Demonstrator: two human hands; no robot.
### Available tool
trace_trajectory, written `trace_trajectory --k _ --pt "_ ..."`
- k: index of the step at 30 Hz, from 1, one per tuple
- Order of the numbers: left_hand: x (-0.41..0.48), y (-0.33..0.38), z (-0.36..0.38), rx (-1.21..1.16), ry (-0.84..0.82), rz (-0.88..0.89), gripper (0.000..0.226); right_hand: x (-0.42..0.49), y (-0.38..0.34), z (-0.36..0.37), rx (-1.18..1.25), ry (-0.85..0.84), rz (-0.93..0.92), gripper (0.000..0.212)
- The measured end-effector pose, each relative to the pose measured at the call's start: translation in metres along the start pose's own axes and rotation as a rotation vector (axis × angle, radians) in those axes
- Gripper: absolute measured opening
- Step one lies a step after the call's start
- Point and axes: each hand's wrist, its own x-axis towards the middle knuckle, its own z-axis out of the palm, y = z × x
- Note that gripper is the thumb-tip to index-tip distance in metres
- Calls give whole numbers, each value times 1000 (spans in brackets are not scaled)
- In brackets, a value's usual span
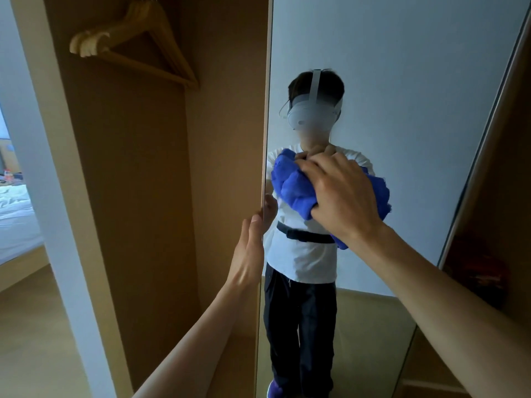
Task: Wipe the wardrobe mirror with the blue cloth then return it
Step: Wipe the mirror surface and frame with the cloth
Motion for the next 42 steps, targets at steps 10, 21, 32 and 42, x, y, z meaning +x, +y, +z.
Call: trace_trajectory --k 10,21,32,42 --pt "-6 -5 10 19 36 66 33 -53 -19 24 -25 -211 -106 39" --pt "-15 4 26 128 55 135 28 -28 13 -1 -94 -110 -104 36" --pt "-16 -10 45 299 168 95 71 -48 37 11 -115 -113 -164 36" --pt "-26 -4 53 379 193 61 86 -80 34 12 -46 -232 -196 40"
